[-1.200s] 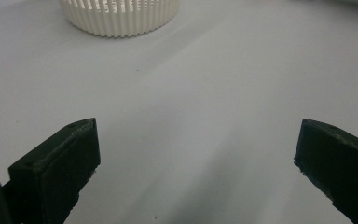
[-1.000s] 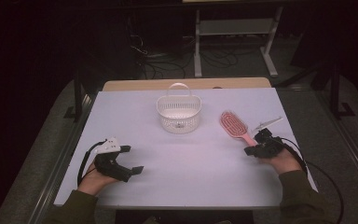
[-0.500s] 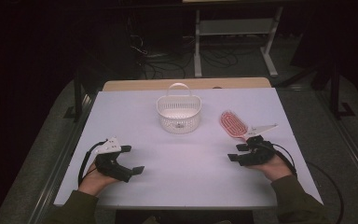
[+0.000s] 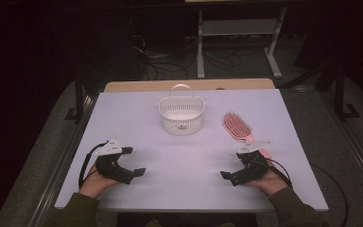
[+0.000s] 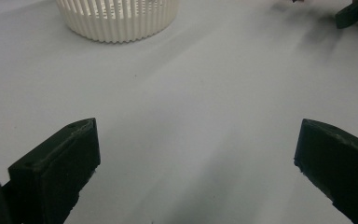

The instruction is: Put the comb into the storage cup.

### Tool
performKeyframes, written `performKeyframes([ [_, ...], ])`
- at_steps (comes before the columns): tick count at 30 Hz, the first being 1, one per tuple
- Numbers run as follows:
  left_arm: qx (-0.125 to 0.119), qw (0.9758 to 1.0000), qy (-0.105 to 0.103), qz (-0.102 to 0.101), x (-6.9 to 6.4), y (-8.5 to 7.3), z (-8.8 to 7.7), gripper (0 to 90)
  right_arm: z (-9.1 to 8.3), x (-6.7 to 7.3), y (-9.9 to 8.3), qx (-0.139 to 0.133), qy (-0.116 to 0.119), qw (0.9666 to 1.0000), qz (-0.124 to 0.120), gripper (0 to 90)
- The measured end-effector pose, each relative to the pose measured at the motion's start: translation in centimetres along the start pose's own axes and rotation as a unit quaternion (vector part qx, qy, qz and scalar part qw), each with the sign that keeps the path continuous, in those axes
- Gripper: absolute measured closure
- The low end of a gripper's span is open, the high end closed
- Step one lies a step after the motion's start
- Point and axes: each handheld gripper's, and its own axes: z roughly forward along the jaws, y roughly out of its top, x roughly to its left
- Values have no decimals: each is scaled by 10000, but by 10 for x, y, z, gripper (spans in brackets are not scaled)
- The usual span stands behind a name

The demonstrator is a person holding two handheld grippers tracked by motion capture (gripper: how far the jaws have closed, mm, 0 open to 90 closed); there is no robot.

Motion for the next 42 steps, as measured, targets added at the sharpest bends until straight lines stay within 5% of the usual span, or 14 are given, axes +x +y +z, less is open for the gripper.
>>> performKeyframes([
  [20, -14, 10000, -29, 35, 0, 0, 1, 0, -10, -2, 10, -404, -54, 9992, -5, 0],
  [42, -77, 9999, -126, -23, 1, 5, 3, 0, -16, -10, 20, -412, -92, 9990, 166, 0],
])
